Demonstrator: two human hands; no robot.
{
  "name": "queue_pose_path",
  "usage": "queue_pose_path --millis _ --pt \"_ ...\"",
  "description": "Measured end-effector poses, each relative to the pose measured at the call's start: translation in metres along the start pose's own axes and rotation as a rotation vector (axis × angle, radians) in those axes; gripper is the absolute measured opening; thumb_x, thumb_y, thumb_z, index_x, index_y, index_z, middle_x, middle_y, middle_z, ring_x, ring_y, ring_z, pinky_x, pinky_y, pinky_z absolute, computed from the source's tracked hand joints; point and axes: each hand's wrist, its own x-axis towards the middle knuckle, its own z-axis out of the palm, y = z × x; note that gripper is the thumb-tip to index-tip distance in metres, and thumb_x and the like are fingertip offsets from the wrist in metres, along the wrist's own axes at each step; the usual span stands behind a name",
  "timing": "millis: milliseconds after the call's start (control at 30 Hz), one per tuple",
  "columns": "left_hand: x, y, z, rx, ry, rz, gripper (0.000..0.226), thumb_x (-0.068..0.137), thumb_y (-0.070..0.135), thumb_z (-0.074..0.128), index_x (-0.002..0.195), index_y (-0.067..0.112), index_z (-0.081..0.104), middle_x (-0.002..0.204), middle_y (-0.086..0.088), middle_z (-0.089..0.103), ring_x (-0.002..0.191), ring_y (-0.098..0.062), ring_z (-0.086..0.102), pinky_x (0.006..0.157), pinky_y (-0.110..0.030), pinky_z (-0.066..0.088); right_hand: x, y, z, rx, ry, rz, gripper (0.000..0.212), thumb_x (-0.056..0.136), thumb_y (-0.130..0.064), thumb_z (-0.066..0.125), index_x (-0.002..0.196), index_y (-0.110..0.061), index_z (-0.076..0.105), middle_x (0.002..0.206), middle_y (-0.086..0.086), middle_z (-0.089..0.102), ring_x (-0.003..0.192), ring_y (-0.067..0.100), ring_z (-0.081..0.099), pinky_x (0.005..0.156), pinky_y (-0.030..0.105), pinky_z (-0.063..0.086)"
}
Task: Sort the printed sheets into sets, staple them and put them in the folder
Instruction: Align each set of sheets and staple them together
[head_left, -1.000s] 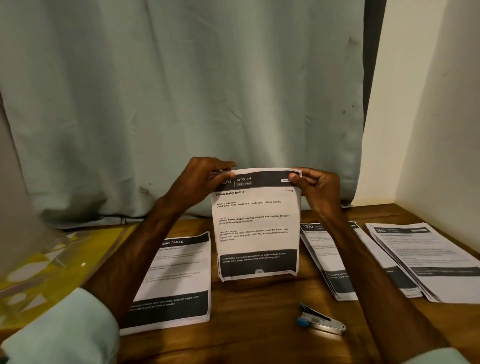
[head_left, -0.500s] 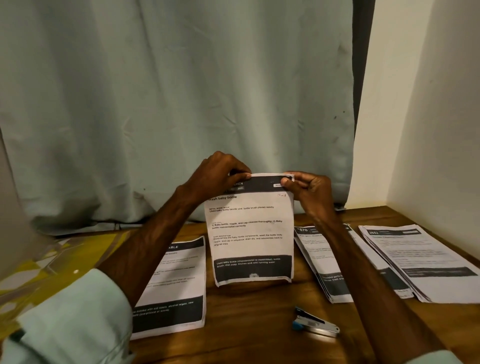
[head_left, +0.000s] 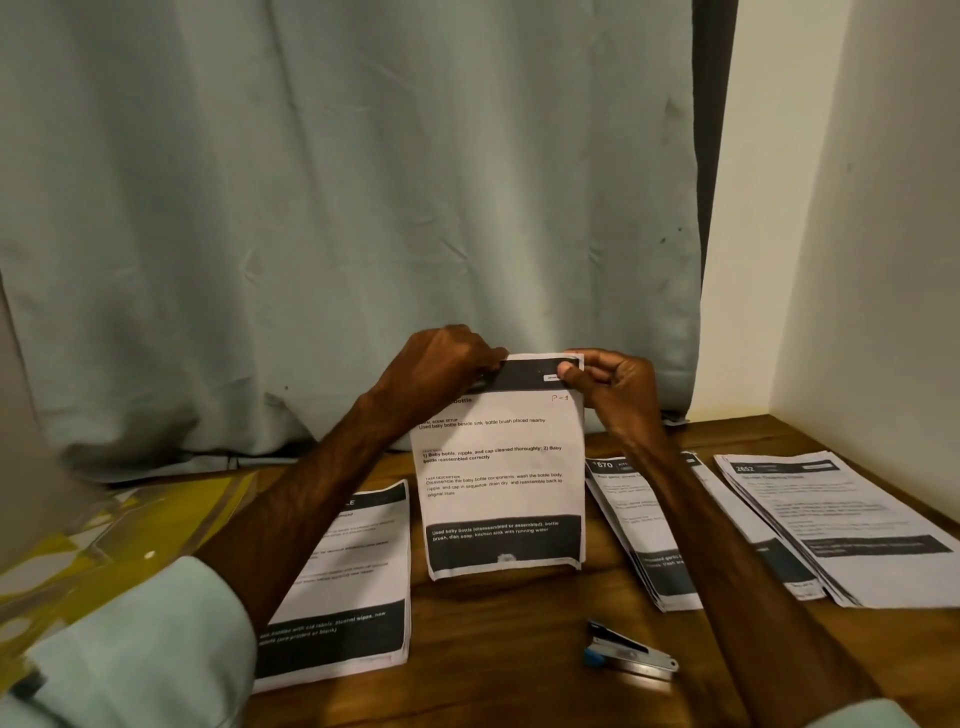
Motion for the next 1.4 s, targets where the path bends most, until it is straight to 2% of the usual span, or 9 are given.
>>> queue_pose_path --millis 133,367,500,600,800,933,1067,1167,1400 --pt "0.002 -0.001 0.003 0.019 0.004 0.043 0.031 0.072 0.005 0.090 0.101 0.005 0.079 0.083 -0.011 0.076 0.070 -0.028 0.071 0.061 -0.024 0.040 0.000 0.000 0.000 0.004 -0.003 0.018 0.016 0.090 -0.006 0.071 0.106 -0.006 0.071 0.090 -0.006 0.074 0.076 0.004 0.074 0.063 0.018 0.058" --pt "0.002 -0.007 0.008 -0.123 0.032 -0.023 0.025 0.083 0.009 0.080 0.108 0.006 0.079 0.090 -0.011 0.077 0.076 -0.027 0.071 0.067 -0.028 0.049 -0.002 0.000 -0.003 0.046 -0.030 0.039 0.021 0.089 -0.007 0.074 0.108 -0.013 0.070 0.096 -0.009 0.075 0.085 0.009 0.075 0.068 0.023 0.060" --pt "0.003 -0.003 0.005 -0.235 0.053 -0.084 0.023 0.088 0.008 0.072 0.110 0.006 0.078 0.095 -0.011 0.078 0.078 -0.024 0.072 0.070 -0.031 0.057 -0.016 0.010 -0.003 0.076 -0.131 0.180 0.030 0.085 -0.009 0.077 0.110 -0.020 0.065 0.097 -0.011 0.074 0.083 0.007 0.075 0.063 0.021 0.058" --pt "0.007 -0.001 0.003 -0.314 0.022 -0.152 0.023 0.091 0.008 0.073 0.113 0.008 0.077 0.102 -0.009 0.078 0.080 -0.018 0.073 0.071 -0.016 0.052 -0.031 0.032 0.000 0.000 -0.199 0.210 0.022 0.088 -0.014 0.076 0.108 -0.019 0.068 0.099 -0.008 0.076 0.088 0.012 0.076 0.066 0.021 0.058" --pt "0.000 -0.025 -0.008 -0.336 -0.221 -0.386 0.038 0.087 0.047 0.077 0.117 0.024 0.077 0.103 0.007 0.078 0.081 -0.005 0.072 0.069 -0.025 0.060 -0.040 0.047 0.002 0.034 -0.134 0.211 0.014 0.092 -0.015 0.071 0.105 -0.020 0.069 0.094 -0.011 0.077 0.085 0.013 0.076 0.065 0.021 0.058" --pt "-0.038 -0.047 -0.014 -0.804 -0.311 -0.623 0.067 0.061 0.068 0.083 0.106 0.019 0.079 0.094 0.005 0.080 0.087 -0.012 0.076 0.074 -0.028 0.063 -0.034 0.052 -0.003 -0.033 -0.130 0.187 0.015 0.093 -0.019 0.071 0.108 -0.019 0.069 0.102 -0.005 0.077 0.090 0.016 0.076 0.074 0.028 0.062" --pt "-0.075 -0.038 0.007 -1.142 -0.200 -0.847 0.060 0.064 0.039 0.088 0.115 0.010 0.074 0.107 -0.007 0.078 0.100 -0.026 0.075 0.085 -0.036 0.062 -0.032 0.055 -0.002 -0.042 -0.134 0.186 0.013 0.093 -0.017 0.069 0.105 -0.022 0.068 0.100 -0.009 0.075 0.087 0.012 0.076 0.069 0.023 0.060" --pt "-0.092 -0.013 0.030 -1.373 -0.156 -0.965 0.048 0.074 0.018 0.083 0.118 0.005 0.070 0.112 -0.009 0.077 0.104 -0.030 0.074 0.082 -0.038 0.063 -0.032 0.058 0.000 -0.045 -0.129 0.197 0.014 0.094 -0.018 0.069 0.107 -0.020 0.067 0.100 -0.010 0.075 0.087 0.012 0.076 0.068 0.022 0.059" --pt "-0.119 0.024 0.078 -1.223 -0.190 -1.046 0.027 0.089 0.029 0.072 0.114 0.019 0.070 0.103 0.008 0.079 0.097 -0.017 0.076 0.080 -0.035 0.063 -0.039 0.066 -0.001 -0.001 -0.113 0.243 0.022 0.092 -0.020 0.071 0.114 -0.018 0.066 0.105 -0.006 0.076 0.092 0.016 0.075 0.071 0.027 0.061"
